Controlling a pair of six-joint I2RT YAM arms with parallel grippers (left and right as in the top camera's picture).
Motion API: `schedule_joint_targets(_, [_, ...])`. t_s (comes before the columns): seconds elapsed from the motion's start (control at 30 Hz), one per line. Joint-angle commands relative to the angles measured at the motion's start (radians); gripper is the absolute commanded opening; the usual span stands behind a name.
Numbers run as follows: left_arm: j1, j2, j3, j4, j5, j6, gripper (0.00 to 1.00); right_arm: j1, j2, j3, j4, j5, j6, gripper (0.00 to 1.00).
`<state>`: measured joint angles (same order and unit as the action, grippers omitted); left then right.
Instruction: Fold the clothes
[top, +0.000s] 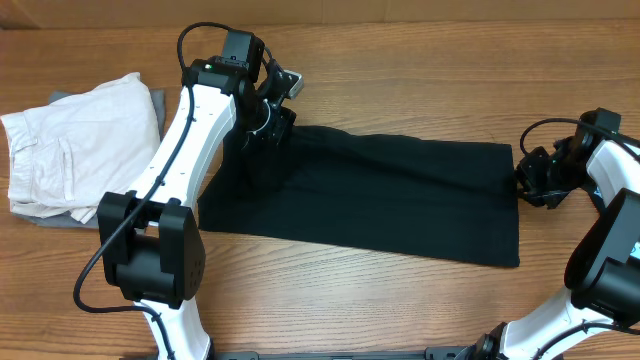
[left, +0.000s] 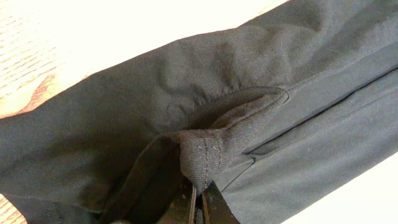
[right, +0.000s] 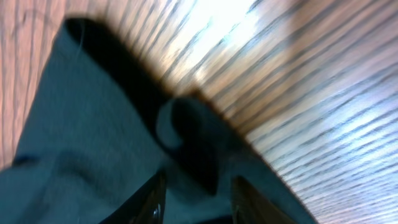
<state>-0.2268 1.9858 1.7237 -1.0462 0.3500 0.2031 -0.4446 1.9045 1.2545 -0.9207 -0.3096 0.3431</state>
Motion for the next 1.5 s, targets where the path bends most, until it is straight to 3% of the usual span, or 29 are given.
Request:
schedule_joint_targets(0.0, [0.004,-0.021,0.026,0.004,-0.010,0.018,0.04,-0.003,-0.029,0.001,-0.023,-0.047,0.004,0.36])
schedule_joint_targets(0.1, [0.004,-0.021,0.026,0.007,-0.010,0.018,0.04,-0.002,-0.029,0.001,-0.048,-0.026,0.004,0.32])
schedule_joint_targets(0.2, [0.004,-0.021,0.026,0.008,-0.010,0.018,0.05,0.002,-0.029,-0.004,-0.061,-0.021,0.005,0.36])
schedule_joint_targets(0.43, [0.004,-0.021,0.026,0.007,-0.010,0.018,0.05,0.002,-0.029,-0.081,0.020,-0.025,0.048,0.36])
schedule_joint_targets(0.6, [0.004,-0.021,0.026,0.007,-0.010,0.018,0.05,0.000,-0.029,-0.097,0.076,-0.054,0.054,0.20])
schedule_joint_targets(0.73, [0.004,-0.021,0.026,0.007,-0.010,0.018,0.05,-0.005,-0.029,-0.090,0.082,-0.070,0.053,0.17])
schedule_joint_targets(0.87, [0.004,-0.021,0.026,0.007,-0.010,0.018,0.05,-0.010,-0.029,-0.060,0.073,-0.080,0.049,0.04])
schedule_joint_targets(1.23, [0.004,-0.024,0.061,-0.045,-0.050,0.047,0.04,-0.023,-0.044,0.121,-0.037,-0.164,-0.034,0.04])
schedule_joint_targets(1.47, [0.004,-0.024,0.138,-0.127,-0.167,0.052,0.04,-0.030,-0.048,0.219,-0.045,-0.164,-0.062,0.04])
